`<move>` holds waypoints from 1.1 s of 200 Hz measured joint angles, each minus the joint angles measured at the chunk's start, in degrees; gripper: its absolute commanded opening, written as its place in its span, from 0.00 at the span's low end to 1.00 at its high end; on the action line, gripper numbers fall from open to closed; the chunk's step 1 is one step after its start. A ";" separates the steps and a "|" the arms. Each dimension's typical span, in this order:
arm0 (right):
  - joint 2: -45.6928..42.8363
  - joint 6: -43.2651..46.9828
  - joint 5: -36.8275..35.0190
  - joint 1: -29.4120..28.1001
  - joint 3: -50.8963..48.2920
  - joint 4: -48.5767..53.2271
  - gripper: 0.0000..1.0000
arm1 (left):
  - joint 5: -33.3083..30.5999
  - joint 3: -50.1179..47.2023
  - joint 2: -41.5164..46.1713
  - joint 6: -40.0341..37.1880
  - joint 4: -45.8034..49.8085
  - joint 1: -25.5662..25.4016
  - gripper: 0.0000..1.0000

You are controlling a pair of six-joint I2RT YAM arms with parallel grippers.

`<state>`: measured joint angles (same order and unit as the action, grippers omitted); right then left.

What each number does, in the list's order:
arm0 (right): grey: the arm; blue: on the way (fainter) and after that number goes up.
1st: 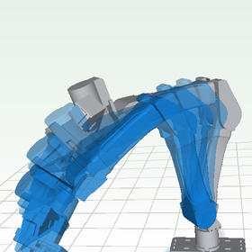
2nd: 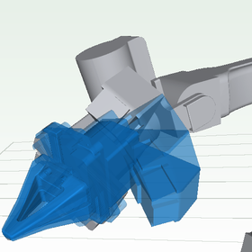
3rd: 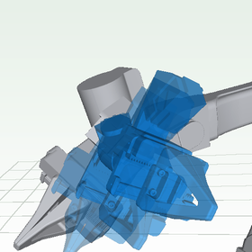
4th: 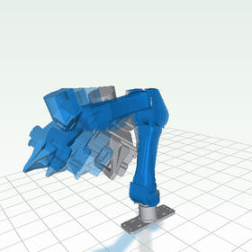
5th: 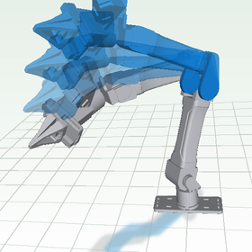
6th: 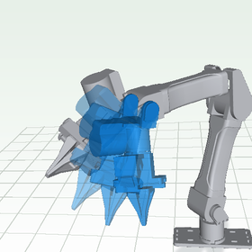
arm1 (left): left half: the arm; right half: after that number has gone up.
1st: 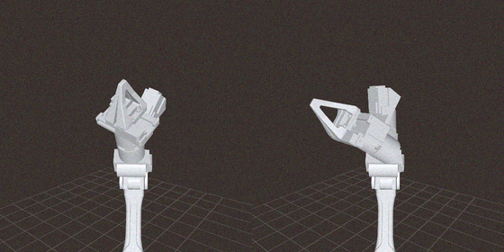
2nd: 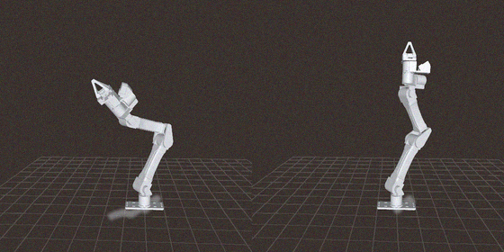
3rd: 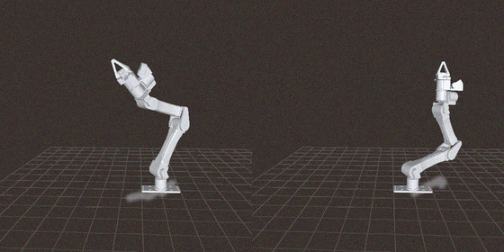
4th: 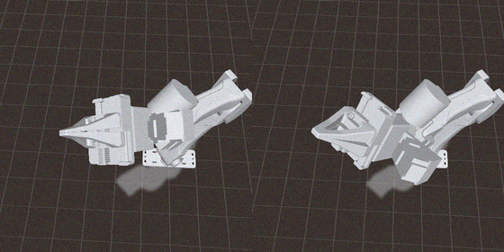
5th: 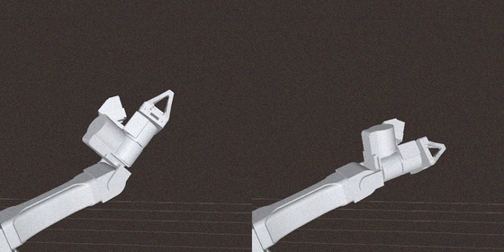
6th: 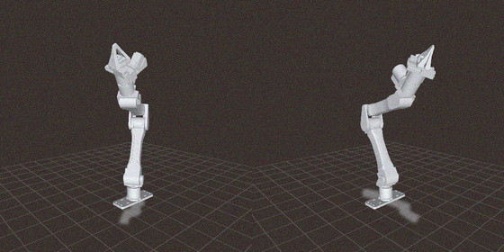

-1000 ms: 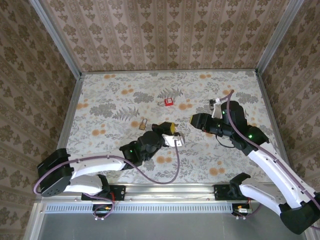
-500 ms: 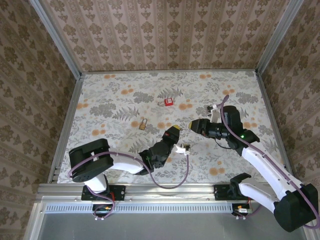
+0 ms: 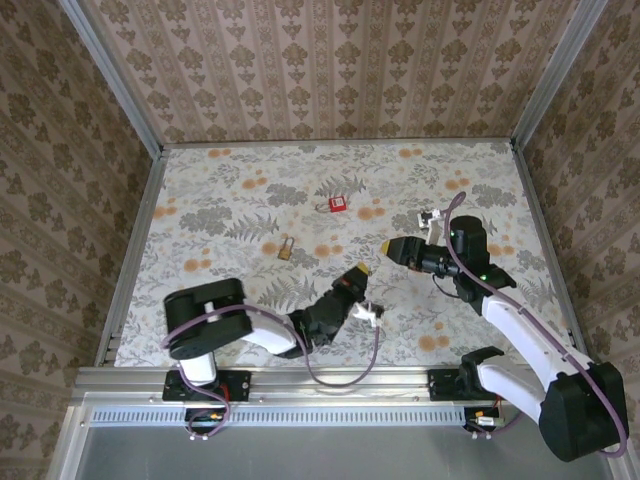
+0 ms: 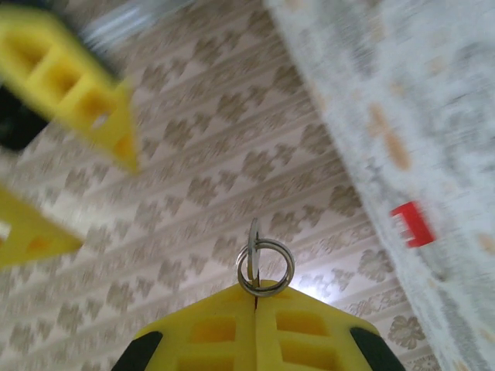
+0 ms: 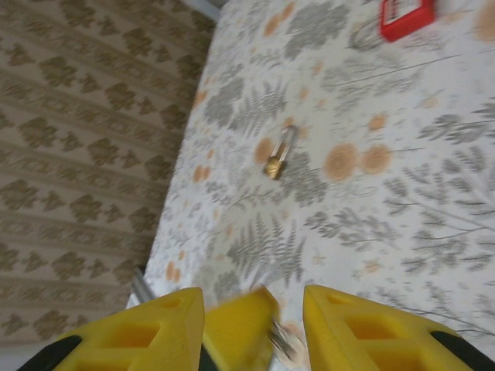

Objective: Unlock with the key

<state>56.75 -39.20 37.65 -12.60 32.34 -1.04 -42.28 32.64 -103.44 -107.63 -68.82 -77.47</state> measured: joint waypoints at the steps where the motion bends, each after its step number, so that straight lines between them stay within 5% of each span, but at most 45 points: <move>1: 0.04 0.02 -0.07 0.07 0.00 0.07 0.40 | 0.00 0.00 -0.22 0.00 0.11 -0.09 0.00; 49: 5.60 -1.11 2.08 1.49 -2.03 -1.75 0.40 | -1.57 0.28 -4.59 -0.79 -0.61 -1.90 0.00; 220: 2.25 -23.32 16.22 0.79 -10.01 -27.69 0.32 | -10.27 4.59 3.80 9.16 -3.65 -1.46 0.00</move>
<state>59.00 -62.52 53.87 -11.81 22.33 -28.73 -52.56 37.23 -99.63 -98.48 -72.47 -78.94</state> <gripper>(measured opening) 0.324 0.065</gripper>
